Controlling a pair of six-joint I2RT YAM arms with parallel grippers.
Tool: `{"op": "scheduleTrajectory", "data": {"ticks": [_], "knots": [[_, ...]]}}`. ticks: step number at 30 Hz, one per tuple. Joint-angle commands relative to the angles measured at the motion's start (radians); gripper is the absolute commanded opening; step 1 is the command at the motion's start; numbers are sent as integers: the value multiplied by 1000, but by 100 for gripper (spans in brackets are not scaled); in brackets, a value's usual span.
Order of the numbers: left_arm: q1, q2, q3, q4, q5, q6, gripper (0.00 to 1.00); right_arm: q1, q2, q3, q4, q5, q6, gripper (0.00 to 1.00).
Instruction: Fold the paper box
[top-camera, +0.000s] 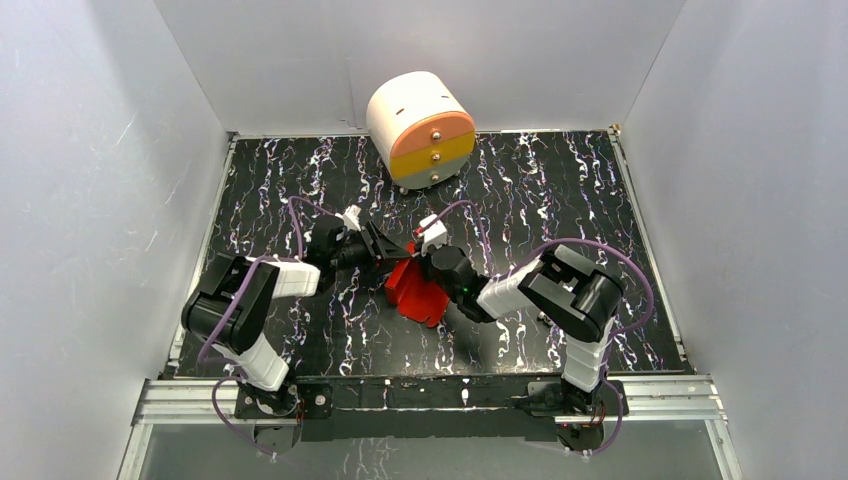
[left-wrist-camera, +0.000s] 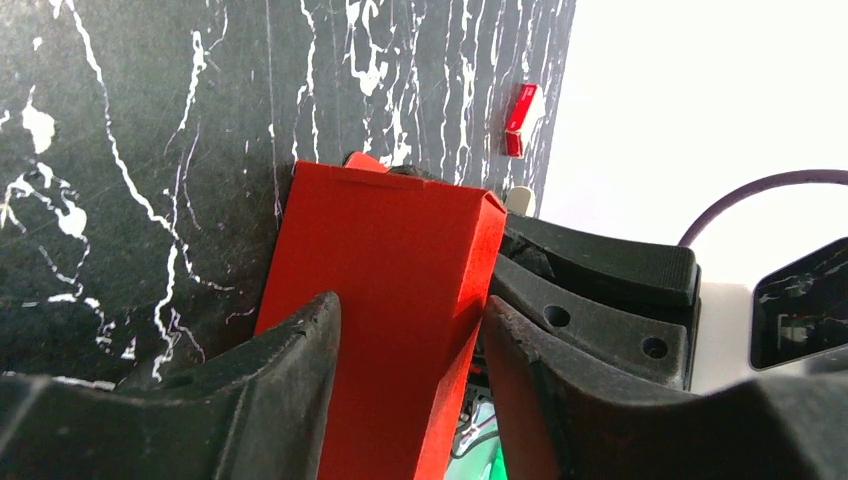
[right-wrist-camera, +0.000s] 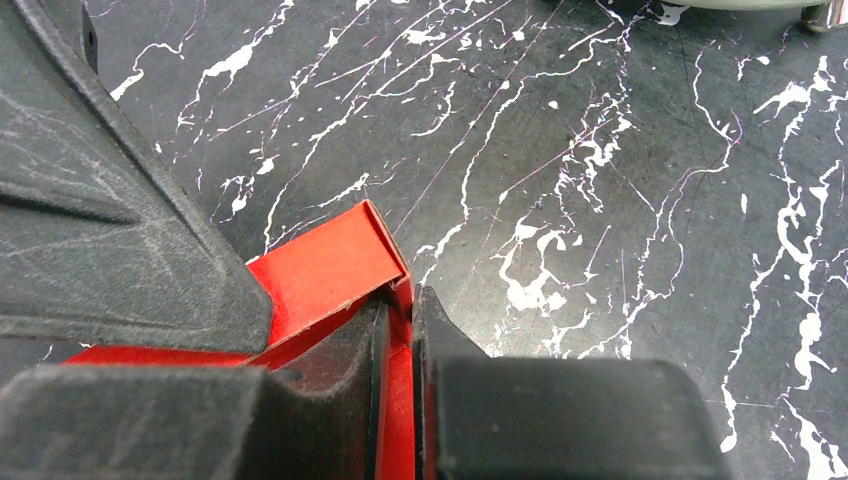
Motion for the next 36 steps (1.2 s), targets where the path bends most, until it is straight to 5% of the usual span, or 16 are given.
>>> {"op": "scheduleTrajectory", "data": {"ticks": [1, 21, 36], "knots": [[-7, -67, 32, -86, 47, 32, 53, 6, -17, 36, -42, 32, 3, 16], [-39, -338, 275, -810, -364, 413, 71, 4, -293, -11, -338, -8, -72, 64], [-232, -143, 475, -987, -486, 532, 75, -26, -682, -249, -374, 91, -18, 94]]}}
